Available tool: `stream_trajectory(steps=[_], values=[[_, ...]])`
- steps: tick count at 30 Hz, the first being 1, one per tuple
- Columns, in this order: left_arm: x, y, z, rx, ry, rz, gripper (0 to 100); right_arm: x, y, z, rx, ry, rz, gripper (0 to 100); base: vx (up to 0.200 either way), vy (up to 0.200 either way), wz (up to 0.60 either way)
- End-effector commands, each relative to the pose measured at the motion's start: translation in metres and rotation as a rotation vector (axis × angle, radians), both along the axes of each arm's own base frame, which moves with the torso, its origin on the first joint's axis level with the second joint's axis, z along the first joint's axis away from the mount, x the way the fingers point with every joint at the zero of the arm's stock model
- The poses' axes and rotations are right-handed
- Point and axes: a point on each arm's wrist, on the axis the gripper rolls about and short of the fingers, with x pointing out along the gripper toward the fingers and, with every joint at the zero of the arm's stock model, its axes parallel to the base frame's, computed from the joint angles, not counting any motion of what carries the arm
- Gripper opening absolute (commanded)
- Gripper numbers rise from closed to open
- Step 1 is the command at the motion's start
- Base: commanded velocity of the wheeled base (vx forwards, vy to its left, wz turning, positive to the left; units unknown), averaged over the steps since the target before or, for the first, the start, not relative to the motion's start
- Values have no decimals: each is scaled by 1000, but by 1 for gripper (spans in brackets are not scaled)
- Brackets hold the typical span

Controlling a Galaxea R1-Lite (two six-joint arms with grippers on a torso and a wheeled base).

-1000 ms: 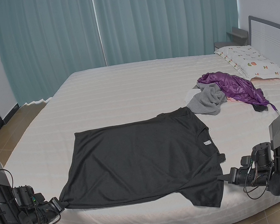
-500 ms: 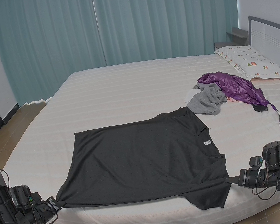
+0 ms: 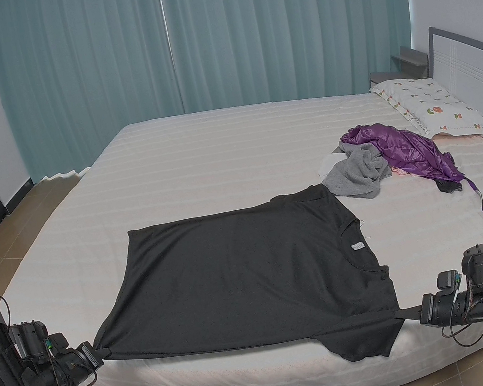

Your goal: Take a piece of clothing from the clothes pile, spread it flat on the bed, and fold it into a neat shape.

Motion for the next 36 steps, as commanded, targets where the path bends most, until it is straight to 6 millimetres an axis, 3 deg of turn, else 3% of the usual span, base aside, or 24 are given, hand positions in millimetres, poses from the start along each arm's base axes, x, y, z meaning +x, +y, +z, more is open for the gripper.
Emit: stream_trajectory(steps=[1,26,36], values=[[-4,-1,5,11,-13,-3,0,-3,-3,7,6,-28,-2,0,0,0,0],[-21,-3,4,97,21,-71,0,-26,-8,20,-106,26,95,0,0,0,0],[-30,-4,14,154,42,-81,0,-34,-9,24,-142,35,132,0,0,0,0]])
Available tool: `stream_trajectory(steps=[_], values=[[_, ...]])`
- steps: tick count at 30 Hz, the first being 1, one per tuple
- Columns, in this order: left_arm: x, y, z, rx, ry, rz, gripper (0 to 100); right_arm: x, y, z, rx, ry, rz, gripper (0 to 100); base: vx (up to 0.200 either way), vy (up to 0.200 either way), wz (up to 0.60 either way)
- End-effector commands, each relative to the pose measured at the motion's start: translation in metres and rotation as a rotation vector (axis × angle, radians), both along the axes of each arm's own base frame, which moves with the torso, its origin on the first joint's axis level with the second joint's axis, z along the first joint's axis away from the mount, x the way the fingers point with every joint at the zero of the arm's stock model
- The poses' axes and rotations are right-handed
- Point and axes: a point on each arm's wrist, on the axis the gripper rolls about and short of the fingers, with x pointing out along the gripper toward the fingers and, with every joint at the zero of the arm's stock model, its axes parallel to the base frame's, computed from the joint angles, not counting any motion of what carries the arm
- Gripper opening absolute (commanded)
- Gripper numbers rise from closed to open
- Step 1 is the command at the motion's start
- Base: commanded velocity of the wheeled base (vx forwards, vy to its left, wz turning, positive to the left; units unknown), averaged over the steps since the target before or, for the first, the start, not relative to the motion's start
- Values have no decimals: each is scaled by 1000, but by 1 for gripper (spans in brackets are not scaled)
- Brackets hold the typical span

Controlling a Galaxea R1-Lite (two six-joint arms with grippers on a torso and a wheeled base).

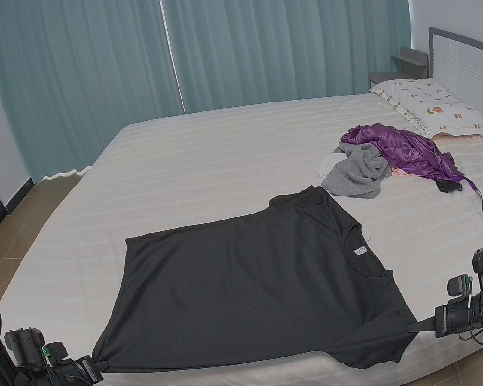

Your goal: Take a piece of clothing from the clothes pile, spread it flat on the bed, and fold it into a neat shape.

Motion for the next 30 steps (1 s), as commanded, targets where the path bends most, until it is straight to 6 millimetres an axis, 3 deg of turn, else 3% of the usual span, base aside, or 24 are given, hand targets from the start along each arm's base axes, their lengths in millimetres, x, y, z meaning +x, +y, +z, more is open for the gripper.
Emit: stream_trajectory(steps=[1,19,25,30], values=[[-8,-2,8,25,-5,-20,0,-7,-1,4,-6,6,3,0,0,0,0],[-24,-3,14,121,75,-68,0,-33,-1,18,-86,29,103,0,0,0,0],[-30,-5,18,144,88,-101,0,-36,-1,18,-103,26,117,0,0,0,0],[-21,-2,22,145,53,-85,0,-25,-2,24,-95,-13,101,0,0,0,0]])
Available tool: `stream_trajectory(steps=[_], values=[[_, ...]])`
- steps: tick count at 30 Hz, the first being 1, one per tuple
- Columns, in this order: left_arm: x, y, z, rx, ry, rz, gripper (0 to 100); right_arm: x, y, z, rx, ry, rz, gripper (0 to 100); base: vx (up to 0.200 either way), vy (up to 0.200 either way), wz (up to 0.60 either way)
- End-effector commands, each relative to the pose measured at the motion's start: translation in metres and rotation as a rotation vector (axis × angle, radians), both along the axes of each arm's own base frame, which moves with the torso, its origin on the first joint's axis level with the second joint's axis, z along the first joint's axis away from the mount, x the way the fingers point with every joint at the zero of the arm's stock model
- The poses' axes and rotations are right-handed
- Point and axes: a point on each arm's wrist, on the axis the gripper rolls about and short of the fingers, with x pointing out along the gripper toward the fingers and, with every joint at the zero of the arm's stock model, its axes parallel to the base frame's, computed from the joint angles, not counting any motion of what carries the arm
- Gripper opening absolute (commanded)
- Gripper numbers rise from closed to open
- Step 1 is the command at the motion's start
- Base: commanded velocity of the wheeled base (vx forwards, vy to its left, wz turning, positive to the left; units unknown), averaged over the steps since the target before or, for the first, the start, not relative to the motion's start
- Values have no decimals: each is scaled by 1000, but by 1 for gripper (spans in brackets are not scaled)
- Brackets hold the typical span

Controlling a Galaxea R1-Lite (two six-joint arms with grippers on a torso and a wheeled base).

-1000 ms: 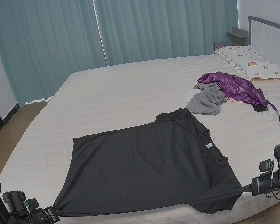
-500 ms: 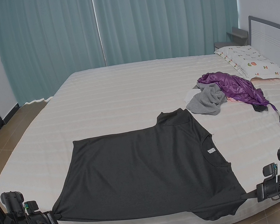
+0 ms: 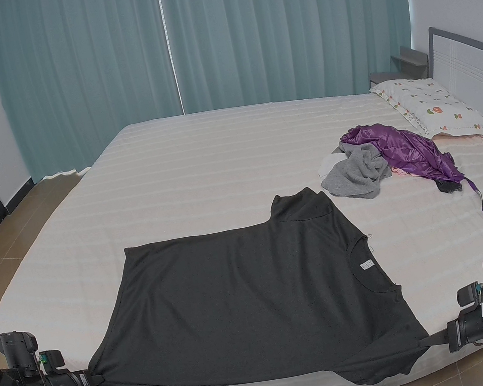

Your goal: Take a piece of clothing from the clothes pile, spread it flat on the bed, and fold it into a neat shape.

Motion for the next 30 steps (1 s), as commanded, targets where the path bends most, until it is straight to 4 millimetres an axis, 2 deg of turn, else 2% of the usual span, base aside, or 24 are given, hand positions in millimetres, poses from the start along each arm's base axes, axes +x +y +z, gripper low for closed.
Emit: stream_trajectory(steps=[1,5,10,18,23,30], values=[[8,2,6,-5,-46,24,0,10,-1,7,11,-58,-16,0,0,0,0],[26,6,16,-66,-106,101,0,24,3,16,46,-84,-44,0,0,0,0],[46,2,23,-134,-149,136,0,52,6,22,68,-108,-100,0,0,0,0],[60,-1,28,-124,-181,138,0,80,9,17,58,-128,-118,0,0,0,0],[65,-4,30,-91,-193,148,0,88,9,22,77,-141,-140,0,0,0,0],[65,-6,31,-62,-196,165,0,81,12,31,68,-171,-142,0,0,0,0]])
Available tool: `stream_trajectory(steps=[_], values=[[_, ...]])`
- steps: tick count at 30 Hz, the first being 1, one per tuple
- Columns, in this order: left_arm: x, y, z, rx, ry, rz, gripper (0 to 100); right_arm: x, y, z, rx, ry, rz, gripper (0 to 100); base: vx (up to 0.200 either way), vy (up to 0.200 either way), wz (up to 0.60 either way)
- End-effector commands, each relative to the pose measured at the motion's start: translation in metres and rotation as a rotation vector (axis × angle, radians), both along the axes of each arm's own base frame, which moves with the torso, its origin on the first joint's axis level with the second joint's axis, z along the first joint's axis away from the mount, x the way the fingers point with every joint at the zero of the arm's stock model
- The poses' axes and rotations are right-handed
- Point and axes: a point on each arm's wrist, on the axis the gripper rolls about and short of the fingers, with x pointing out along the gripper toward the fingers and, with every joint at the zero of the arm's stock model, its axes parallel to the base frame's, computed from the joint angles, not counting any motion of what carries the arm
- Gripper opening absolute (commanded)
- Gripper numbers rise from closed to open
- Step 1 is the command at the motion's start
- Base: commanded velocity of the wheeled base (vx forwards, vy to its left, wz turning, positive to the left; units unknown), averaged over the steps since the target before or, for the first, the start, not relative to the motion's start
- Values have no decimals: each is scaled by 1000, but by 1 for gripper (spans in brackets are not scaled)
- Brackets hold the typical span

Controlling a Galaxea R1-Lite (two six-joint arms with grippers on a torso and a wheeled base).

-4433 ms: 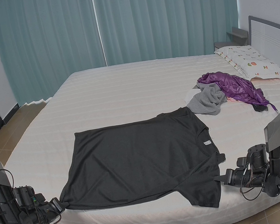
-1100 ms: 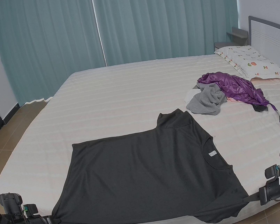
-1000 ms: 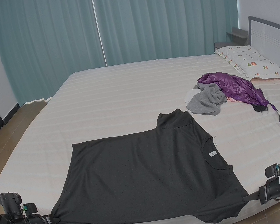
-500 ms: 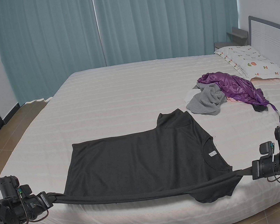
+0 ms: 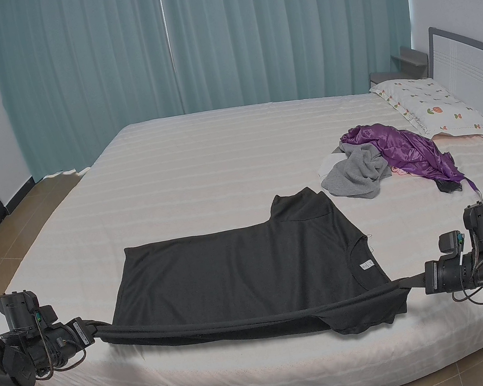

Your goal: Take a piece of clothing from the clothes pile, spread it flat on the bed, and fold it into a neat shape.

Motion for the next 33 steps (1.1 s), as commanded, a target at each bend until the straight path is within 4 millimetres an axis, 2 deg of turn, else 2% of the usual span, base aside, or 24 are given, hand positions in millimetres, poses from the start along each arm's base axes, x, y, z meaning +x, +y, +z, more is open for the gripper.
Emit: stream_trajectory(steps=[1,7,11,13,22,29,33], values=[[0,-1,1,6,-3,1,0,-4,1,6,-4,-18,2,0,0,0,0],[0,-1,-1,1,8,1,0,-6,2,7,-5,-18,3,0,0,0,0],[6,-1,-9,-8,33,-1,0,5,4,0,-14,0,-1,0,0,0,0],[17,1,-17,-20,47,8,0,17,6,-6,-40,2,-23,0,0,0,0],[43,-2,-26,-59,44,13,0,47,11,-27,-47,34,-28,0,0,0,0],[61,-15,-37,-62,51,-33,0,62,10,-39,-30,60,-57,0,0,0,0],[67,-18,-35,-73,37,-29,0,67,10,-42,-31,63,-61,0,0,0,0]])
